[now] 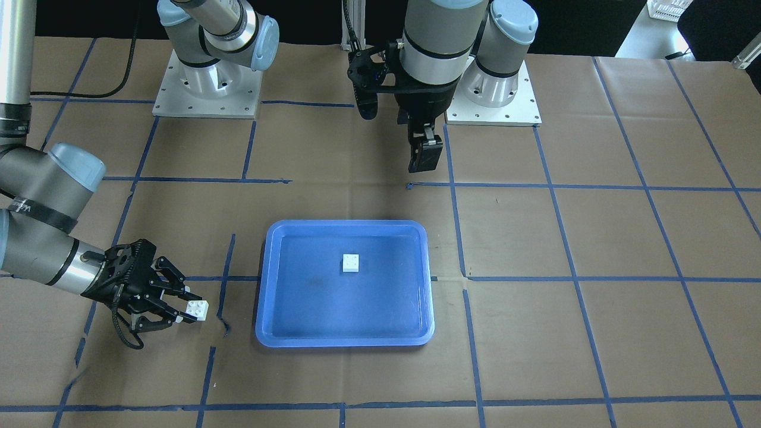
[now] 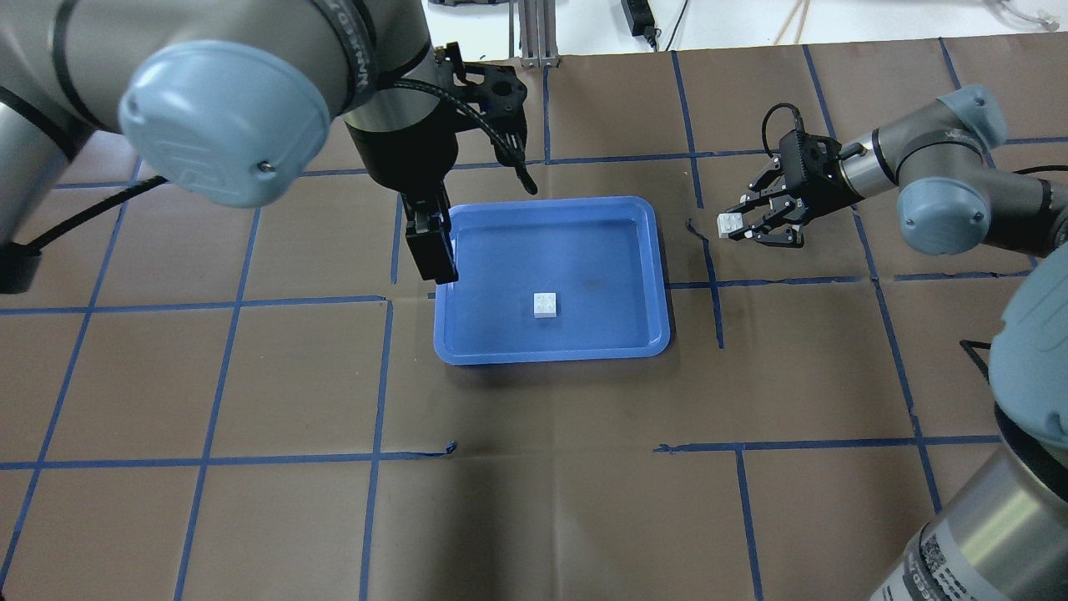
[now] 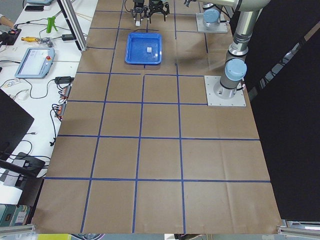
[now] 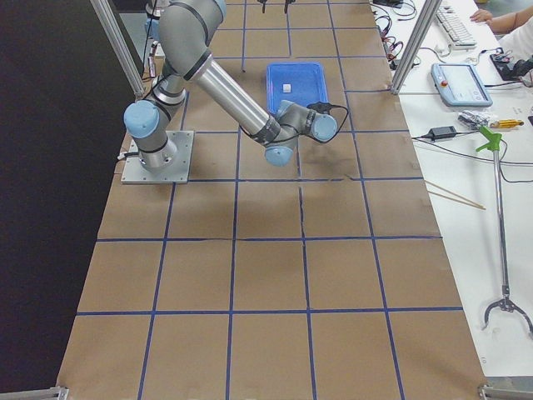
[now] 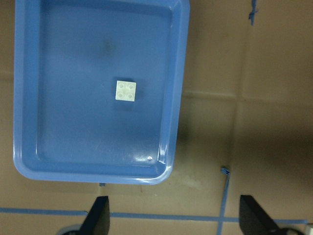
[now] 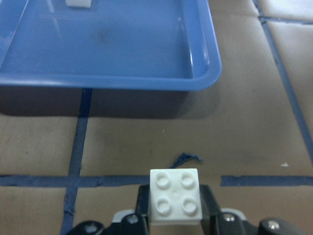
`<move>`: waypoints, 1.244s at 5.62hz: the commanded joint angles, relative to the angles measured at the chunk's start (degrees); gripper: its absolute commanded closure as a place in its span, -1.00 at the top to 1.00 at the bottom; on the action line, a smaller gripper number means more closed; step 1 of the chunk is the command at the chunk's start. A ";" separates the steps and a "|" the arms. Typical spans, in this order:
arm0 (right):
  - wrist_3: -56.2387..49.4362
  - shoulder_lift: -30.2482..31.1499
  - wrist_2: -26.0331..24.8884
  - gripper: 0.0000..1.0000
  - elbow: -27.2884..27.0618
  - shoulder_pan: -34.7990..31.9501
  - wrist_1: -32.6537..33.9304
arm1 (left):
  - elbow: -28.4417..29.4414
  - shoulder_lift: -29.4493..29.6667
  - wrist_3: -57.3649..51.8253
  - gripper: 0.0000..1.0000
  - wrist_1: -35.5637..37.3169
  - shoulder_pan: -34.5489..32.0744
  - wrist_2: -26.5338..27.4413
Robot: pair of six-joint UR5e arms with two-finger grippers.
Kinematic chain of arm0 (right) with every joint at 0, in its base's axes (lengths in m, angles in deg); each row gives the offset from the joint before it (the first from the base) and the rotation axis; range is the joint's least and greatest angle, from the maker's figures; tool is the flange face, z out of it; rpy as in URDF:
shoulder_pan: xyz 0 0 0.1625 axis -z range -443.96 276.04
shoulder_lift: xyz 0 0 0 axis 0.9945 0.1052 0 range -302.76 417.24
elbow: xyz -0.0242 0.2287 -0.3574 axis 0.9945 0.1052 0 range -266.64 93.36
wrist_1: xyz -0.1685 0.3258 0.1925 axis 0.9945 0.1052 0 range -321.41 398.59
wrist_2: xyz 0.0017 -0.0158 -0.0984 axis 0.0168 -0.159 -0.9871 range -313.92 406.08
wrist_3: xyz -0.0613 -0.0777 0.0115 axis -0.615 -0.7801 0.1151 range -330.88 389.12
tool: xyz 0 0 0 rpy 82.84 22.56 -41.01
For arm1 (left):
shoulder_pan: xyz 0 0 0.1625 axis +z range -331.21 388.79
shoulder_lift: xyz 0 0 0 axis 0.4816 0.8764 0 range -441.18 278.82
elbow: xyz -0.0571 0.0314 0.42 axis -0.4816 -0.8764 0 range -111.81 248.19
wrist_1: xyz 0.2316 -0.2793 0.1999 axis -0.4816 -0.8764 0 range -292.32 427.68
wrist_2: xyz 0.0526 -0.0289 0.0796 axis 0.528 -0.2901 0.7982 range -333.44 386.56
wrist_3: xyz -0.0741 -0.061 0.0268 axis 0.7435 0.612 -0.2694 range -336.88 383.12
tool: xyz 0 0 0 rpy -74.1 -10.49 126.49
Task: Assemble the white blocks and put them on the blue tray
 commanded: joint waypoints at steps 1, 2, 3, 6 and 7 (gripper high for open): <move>6.84 4.27 0.03 -0.31 0.33 -5.92 -1.28 | -0.80 -2.33 24.32 0.97 -0.46 1.39 3.48; 10.45 4.63 0.38 -0.31 -0.11 -11.10 -0.24 | -1.33 -2.76 36.68 0.97 1.81 2.09 4.73; 14.57 4.46 0.38 -0.31 -0.99 -15.24 3.25 | -1.42 -4.51 58.38 0.98 2.27 5.23 4.57; 30.07 3.76 0.29 -0.31 -13.61 -20.11 27.93 | -1.77 -6.71 64.50 0.98 6.76 14.47 4.22; 29.82 3.49 0.21 -0.31 -15.65 -20.11 30.16 | -3.17 -7.16 65.01 0.98 7.54 14.23 4.13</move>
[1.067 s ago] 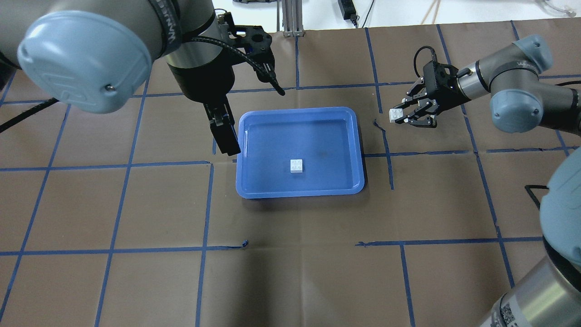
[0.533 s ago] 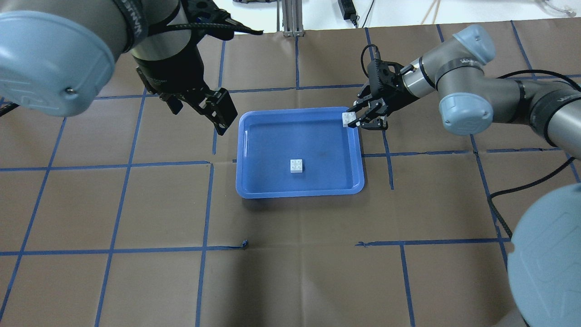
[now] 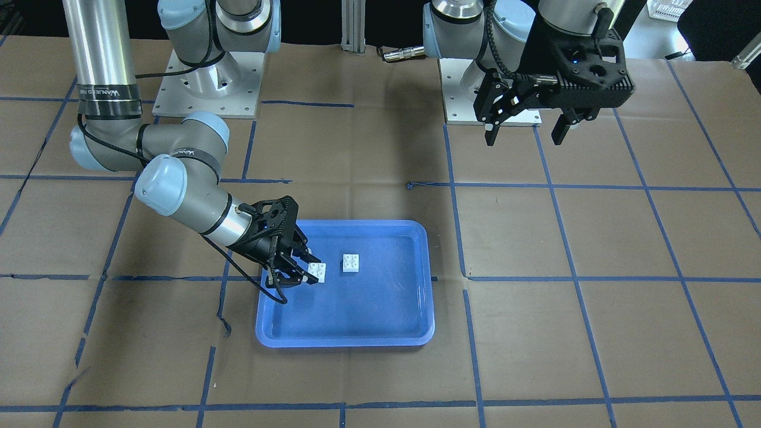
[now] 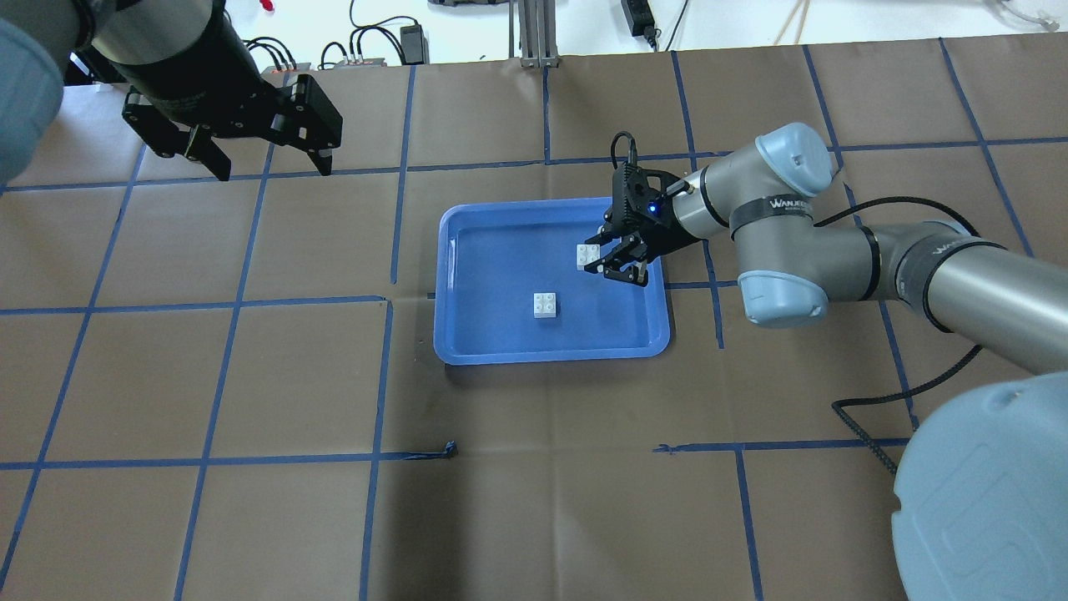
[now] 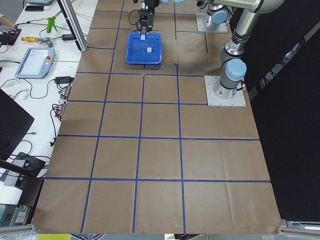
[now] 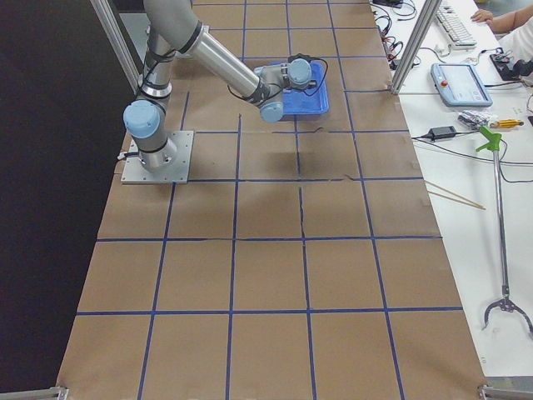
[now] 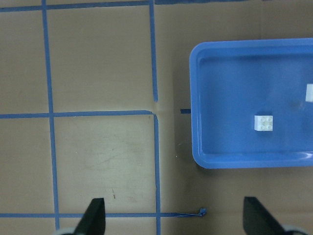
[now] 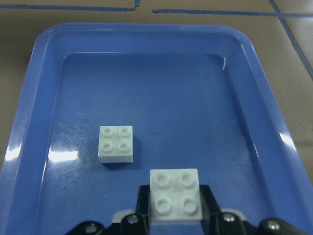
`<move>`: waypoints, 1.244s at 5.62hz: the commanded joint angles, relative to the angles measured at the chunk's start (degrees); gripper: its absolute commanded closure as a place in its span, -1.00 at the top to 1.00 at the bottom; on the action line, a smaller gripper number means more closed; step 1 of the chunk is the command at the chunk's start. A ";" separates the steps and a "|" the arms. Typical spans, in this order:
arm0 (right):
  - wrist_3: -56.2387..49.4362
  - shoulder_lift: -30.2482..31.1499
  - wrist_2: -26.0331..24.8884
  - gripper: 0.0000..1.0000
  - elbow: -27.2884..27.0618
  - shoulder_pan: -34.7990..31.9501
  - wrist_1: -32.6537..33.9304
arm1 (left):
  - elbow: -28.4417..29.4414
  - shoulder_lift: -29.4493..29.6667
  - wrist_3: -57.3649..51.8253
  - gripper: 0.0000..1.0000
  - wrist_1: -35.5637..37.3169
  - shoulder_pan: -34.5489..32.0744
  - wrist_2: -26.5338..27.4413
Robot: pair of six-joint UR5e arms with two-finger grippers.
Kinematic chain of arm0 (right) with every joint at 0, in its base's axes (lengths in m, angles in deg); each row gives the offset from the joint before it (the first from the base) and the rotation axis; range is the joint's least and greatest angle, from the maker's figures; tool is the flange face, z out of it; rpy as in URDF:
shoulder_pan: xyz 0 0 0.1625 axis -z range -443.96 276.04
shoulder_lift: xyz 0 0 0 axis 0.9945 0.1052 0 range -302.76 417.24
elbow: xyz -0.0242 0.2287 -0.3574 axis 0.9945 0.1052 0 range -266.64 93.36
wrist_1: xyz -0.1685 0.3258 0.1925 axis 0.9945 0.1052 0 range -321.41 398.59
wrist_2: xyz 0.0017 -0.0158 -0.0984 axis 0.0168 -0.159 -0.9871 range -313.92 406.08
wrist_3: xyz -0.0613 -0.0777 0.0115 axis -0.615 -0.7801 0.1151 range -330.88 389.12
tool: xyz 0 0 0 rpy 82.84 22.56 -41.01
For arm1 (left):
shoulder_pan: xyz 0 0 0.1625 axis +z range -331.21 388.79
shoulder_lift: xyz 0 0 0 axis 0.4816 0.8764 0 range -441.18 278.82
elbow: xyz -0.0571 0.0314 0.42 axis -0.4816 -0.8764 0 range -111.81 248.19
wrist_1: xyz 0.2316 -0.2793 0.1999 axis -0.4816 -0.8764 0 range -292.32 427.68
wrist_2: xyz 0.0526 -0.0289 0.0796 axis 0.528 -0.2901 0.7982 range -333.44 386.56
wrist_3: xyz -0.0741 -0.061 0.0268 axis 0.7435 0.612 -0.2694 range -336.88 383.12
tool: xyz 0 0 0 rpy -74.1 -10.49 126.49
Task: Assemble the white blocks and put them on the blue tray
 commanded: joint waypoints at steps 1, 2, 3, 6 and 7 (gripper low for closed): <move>0.12 -2.90 -0.06 -0.31 -2.49 -0.54 5.44 | -1.72 -1.08 0.37 0.98 1.21 0.64 0.00; 0.55 -5.02 -0.15 -0.31 -2.49 -2.28 8.25 | -1.81 -1.00 0.28 0.98 1.13 0.29 -0.09; 0.90 -4.87 -0.24 -0.31 -2.49 -2.91 8.10 | -1.72 -0.65 0.28 0.99 1.13 0.29 -0.18; 1.26 -4.43 -0.15 -0.33 -2.84 -2.82 8.19 | -1.72 -0.74 0.20 0.98 1.22 0.20 -0.27; 1.52 -3.73 -0.15 -0.33 -4.06 -2.82 8.19 | -1.72 -0.48 0.28 0.99 1.30 0.20 -0.18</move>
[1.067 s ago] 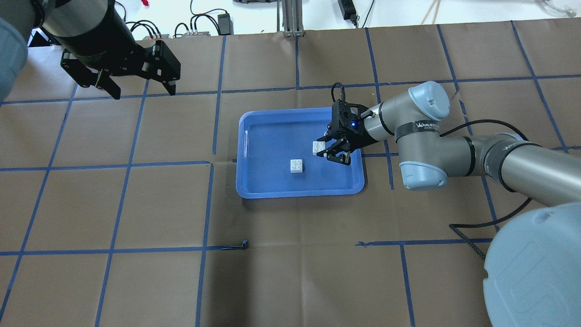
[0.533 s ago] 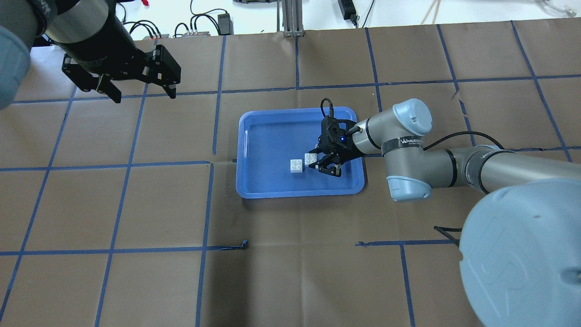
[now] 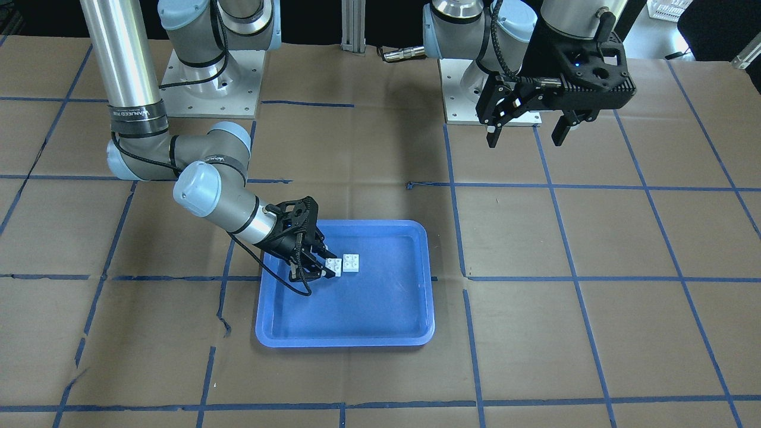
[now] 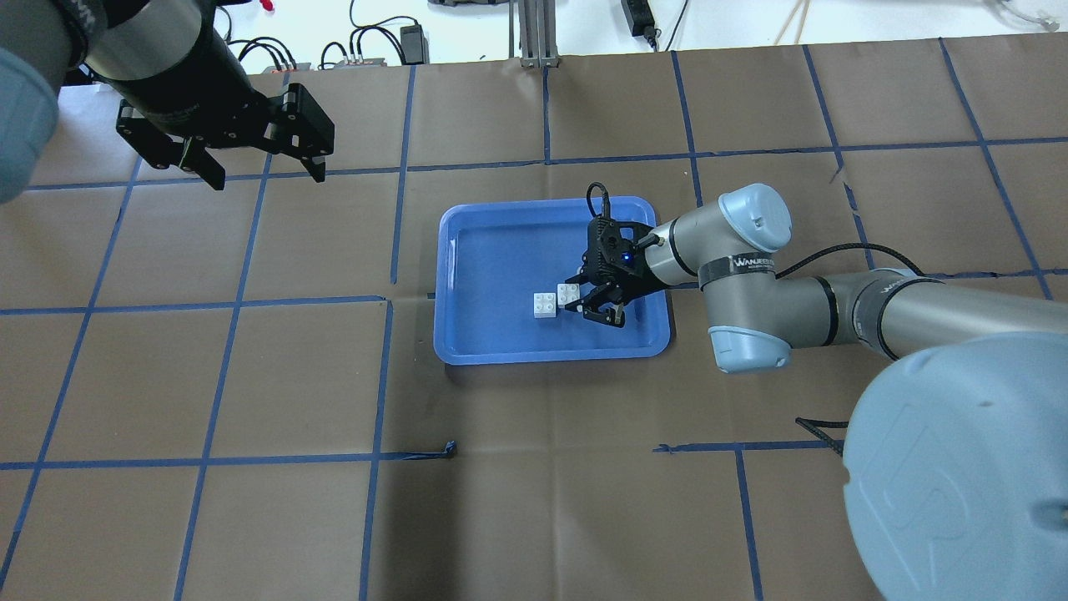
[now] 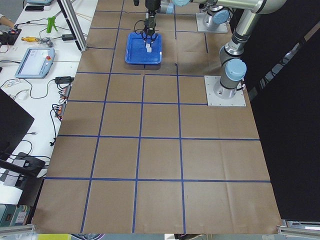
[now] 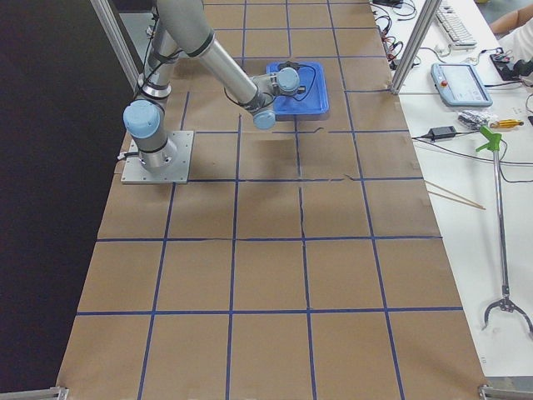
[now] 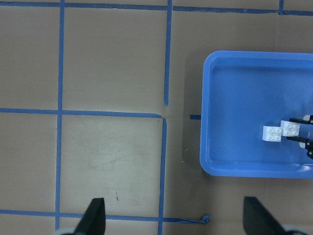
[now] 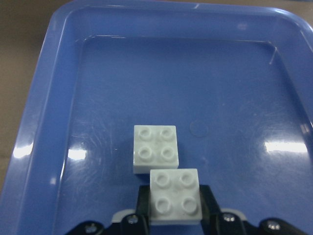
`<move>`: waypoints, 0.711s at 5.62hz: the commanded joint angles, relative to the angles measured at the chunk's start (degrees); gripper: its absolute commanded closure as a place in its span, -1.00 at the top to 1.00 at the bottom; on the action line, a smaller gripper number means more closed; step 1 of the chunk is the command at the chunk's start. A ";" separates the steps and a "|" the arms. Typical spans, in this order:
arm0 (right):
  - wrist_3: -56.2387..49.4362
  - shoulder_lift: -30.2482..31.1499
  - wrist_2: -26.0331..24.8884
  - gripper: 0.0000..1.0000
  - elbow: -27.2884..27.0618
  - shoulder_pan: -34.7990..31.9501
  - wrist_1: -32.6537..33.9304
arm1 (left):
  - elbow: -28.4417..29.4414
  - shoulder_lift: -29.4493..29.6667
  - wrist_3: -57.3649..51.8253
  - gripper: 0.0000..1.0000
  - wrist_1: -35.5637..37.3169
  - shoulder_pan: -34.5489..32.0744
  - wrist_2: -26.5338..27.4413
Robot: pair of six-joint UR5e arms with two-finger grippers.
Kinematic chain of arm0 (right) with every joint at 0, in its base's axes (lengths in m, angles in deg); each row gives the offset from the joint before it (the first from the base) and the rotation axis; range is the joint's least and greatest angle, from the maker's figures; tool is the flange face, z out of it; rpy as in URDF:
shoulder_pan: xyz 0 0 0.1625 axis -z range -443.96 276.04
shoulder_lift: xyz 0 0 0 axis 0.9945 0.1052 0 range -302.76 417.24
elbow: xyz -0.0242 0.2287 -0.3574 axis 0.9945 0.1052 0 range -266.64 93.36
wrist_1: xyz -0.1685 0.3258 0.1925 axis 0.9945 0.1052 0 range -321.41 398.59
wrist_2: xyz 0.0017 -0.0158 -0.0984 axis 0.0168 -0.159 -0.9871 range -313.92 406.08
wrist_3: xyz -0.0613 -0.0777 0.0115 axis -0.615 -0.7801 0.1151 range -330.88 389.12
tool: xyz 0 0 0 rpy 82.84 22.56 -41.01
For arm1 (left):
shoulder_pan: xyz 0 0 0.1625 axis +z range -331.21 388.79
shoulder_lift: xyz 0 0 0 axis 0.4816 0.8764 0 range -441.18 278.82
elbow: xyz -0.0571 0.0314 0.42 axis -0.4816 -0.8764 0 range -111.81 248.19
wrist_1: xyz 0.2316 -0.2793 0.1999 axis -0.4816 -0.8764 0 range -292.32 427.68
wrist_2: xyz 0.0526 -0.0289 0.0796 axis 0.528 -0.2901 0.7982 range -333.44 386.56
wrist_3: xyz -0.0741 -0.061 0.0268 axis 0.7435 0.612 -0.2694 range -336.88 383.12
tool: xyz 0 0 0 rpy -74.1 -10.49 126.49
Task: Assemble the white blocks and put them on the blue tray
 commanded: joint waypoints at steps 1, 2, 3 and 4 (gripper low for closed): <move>0.21 1.10 0.02 -0.33 -1.31 0.01 0.01 | -0.06 0.16 0.06 0.99 0.08 -0.01 0.06; 0.12 1.02 -0.07 -0.33 -1.32 0.01 -0.17 | 0.03 0.07 0.06 0.99 0.08 -0.01 0.06; 0.03 0.85 0.02 -0.33 -1.32 0.01 -0.17 | 0.03 -0.11 -0.02 0.99 -0.01 -0.01 0.06; -0.06 0.67 0.11 -0.33 -1.32 -0.08 0.27 | 0.03 -0.02 -0.03 0.99 -0.01 -0.01 -0.03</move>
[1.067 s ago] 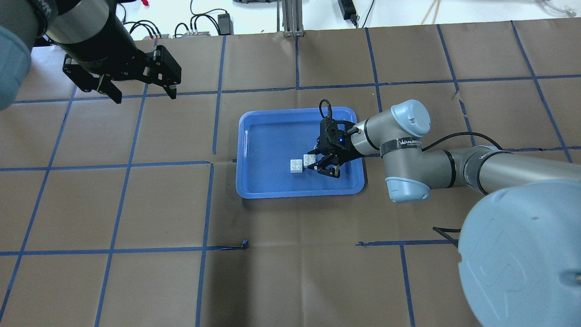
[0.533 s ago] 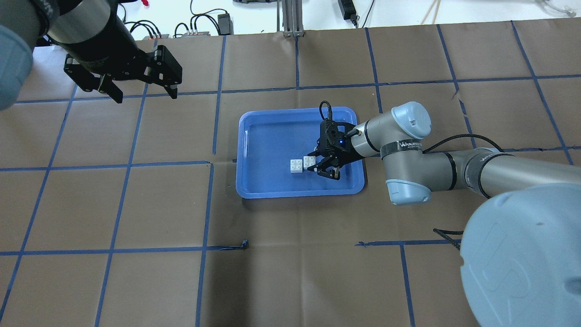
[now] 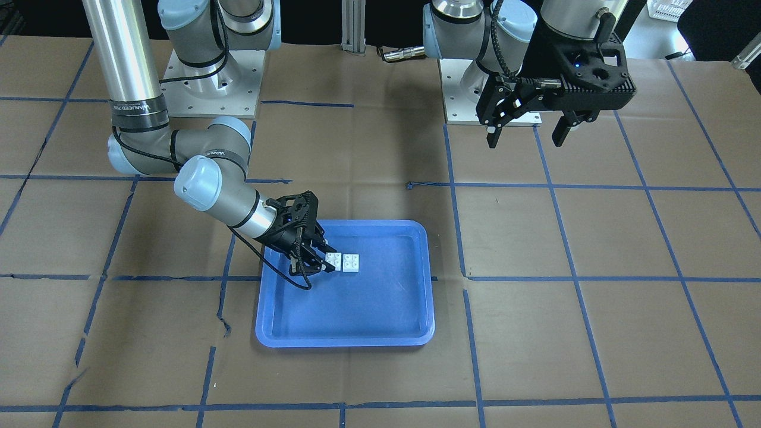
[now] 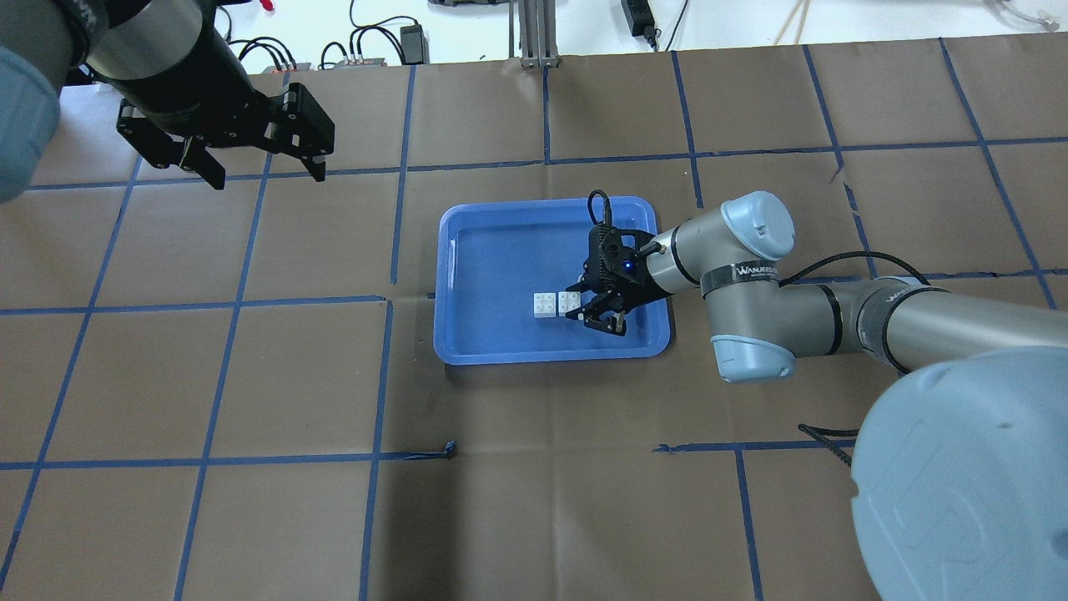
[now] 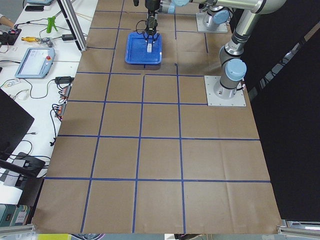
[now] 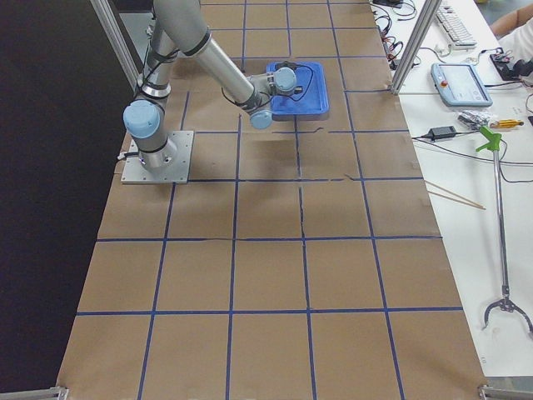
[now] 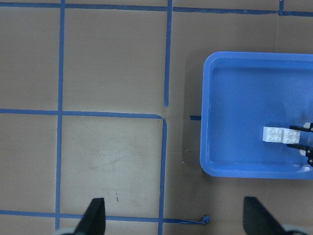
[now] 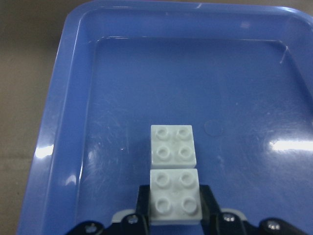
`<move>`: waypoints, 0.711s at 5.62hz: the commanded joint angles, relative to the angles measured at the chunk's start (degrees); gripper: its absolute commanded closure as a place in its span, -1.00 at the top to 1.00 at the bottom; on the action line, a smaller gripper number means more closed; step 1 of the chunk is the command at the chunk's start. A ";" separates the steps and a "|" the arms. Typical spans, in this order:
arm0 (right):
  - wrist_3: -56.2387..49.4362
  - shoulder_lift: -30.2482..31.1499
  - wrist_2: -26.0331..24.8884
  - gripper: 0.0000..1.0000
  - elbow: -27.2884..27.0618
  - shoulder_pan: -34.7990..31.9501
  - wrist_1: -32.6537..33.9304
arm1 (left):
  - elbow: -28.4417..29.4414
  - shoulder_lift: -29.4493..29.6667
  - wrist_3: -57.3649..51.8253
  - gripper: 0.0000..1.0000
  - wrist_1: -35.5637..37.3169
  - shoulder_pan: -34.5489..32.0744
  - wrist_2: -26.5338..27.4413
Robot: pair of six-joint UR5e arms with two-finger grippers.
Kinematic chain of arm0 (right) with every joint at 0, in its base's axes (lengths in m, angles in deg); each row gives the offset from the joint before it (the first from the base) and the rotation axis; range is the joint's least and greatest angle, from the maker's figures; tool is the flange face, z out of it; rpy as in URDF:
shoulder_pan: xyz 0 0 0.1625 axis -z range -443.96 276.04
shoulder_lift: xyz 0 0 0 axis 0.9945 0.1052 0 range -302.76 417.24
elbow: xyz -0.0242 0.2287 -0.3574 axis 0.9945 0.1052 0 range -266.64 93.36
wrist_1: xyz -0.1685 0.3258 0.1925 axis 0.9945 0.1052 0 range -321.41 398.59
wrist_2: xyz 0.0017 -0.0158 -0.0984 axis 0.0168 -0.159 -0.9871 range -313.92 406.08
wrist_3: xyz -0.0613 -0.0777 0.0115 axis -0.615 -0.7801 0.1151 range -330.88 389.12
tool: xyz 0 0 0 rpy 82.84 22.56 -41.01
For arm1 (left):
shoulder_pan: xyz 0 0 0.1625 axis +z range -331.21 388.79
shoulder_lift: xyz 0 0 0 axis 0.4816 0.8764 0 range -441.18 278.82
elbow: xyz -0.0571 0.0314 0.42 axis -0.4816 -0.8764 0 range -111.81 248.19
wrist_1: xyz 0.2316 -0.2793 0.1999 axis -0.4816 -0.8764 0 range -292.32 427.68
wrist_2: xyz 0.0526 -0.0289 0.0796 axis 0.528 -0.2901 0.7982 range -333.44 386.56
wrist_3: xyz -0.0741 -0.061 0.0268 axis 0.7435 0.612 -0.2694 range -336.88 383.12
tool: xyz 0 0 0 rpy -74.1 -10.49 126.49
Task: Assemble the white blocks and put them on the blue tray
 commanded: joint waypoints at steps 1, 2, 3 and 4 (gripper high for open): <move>0.01 -0.23 0.16 -0.33 -0.01 -0.07 0.38 | -0.08 -0.26 -0.37 0.99 -0.02 -0.09 -0.06; 0.09 -0.23 0.25 -0.33 -0.01 -0.15 0.29 | -0.08 -0.26 -0.37 0.99 -0.02 -0.09 -0.06; 0.10 -0.23 0.25 -0.33 -0.01 -0.16 0.29 | -0.08 -0.26 -0.37 0.99 -0.02 0.00 -0.06; 0.10 -0.23 0.69 -0.33 -0.01 -0.24 0.29 | -0.08 -0.26 -0.46 0.99 -0.02 0.00 -0.06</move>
